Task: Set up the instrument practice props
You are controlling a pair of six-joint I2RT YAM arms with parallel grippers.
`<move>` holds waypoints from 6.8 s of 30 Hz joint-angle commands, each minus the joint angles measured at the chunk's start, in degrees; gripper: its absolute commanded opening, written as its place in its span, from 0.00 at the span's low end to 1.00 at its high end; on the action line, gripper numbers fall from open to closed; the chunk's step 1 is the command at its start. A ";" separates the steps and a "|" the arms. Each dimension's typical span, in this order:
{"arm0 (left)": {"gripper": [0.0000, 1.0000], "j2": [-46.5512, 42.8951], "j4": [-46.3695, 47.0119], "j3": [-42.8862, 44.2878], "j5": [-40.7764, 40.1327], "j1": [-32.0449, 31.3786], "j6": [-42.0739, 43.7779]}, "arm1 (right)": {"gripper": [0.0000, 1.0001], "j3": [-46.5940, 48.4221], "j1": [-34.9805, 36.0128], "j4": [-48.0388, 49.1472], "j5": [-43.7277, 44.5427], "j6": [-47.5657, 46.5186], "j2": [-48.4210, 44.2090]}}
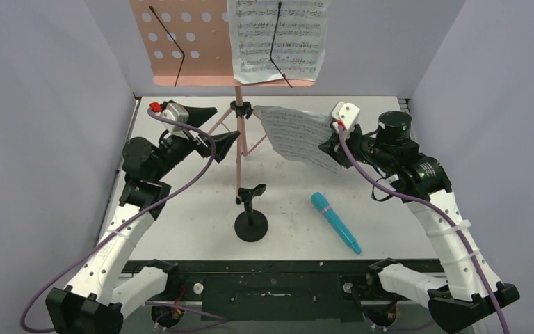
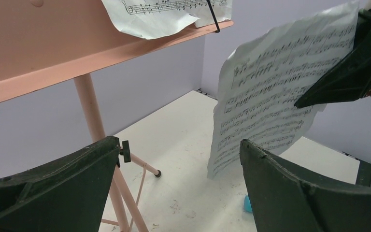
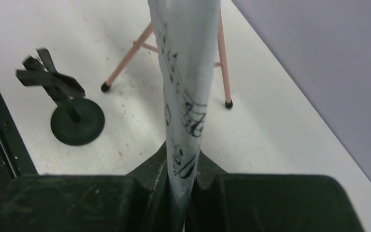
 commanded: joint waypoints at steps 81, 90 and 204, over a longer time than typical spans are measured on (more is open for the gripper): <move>0.31 7.01 -0.63 9.15 24.30 0.46 3.66 | 0.05 7.62 8.55 20.23 -17.86 16.26 10.67; 0.00 6.35 3.35 6.82 21.78 0.46 0.75 | 0.32 5.76 8.57 26.69 -12.07 21.01 10.26; 0.97 -3.05 -26.81 -2.14 -9.83 9.40 -0.37 | 0.05 6.72 3.91 52.90 -26.56 35.66 13.86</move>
